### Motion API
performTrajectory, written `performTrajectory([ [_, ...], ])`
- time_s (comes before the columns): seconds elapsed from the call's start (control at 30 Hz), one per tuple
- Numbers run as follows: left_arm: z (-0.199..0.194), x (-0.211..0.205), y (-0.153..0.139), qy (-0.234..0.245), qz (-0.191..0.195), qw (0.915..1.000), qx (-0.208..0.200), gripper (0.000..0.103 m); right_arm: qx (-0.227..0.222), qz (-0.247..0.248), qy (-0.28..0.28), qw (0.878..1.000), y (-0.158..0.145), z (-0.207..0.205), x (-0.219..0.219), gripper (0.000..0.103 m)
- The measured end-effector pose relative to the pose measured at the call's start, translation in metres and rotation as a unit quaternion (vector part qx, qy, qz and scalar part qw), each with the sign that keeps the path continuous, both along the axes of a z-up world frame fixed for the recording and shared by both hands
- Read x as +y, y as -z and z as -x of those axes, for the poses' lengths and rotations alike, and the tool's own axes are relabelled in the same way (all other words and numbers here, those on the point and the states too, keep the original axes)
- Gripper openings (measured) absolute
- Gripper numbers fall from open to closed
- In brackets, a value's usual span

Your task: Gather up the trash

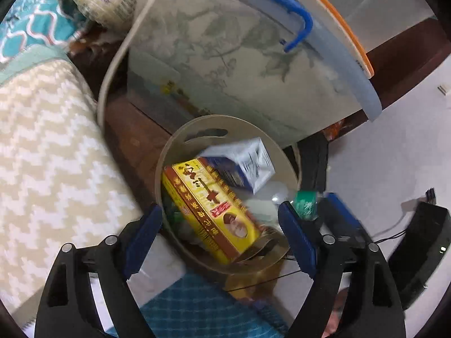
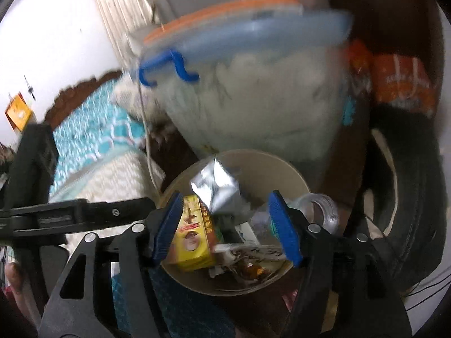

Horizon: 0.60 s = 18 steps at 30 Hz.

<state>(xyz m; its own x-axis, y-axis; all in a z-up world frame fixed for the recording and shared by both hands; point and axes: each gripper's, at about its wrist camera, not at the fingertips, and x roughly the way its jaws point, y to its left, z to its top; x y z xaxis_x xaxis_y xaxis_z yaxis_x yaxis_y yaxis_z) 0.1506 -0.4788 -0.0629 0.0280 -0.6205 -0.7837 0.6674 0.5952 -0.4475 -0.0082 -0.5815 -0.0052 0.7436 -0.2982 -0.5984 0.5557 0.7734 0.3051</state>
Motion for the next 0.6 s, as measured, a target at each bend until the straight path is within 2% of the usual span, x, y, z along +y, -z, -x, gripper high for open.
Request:
performTrajectory([
  [0.1, 0.004, 0.029, -0.007, -0.010, 0.008, 0.9998, -0.017, 0.080, -0.032, -0.004, 0.004, 0.999, -0.004, 0.016, 0.019, 0.067],
  [0.23, 0.018, 0.074, -0.015, -0.033, 0.014, 0.9984, -0.043, 0.080, -0.043, -0.030, -0.001, 0.999, 0.002, 0.029, 0.047, 0.067],
  [0.5, 0.057, 0.163, -0.020, -0.069, -0.010, 0.9912, -0.113, 0.080, -0.043, -0.068, -0.021, 0.997, 0.018, 0.052, 0.105, 0.073],
  [0.6, 0.065, 0.194, -0.017, -0.082, -0.017, 0.9895, -0.118, 0.080, -0.033, -0.079, -0.031, 0.996, 0.023, 0.055, 0.123, 0.073],
])
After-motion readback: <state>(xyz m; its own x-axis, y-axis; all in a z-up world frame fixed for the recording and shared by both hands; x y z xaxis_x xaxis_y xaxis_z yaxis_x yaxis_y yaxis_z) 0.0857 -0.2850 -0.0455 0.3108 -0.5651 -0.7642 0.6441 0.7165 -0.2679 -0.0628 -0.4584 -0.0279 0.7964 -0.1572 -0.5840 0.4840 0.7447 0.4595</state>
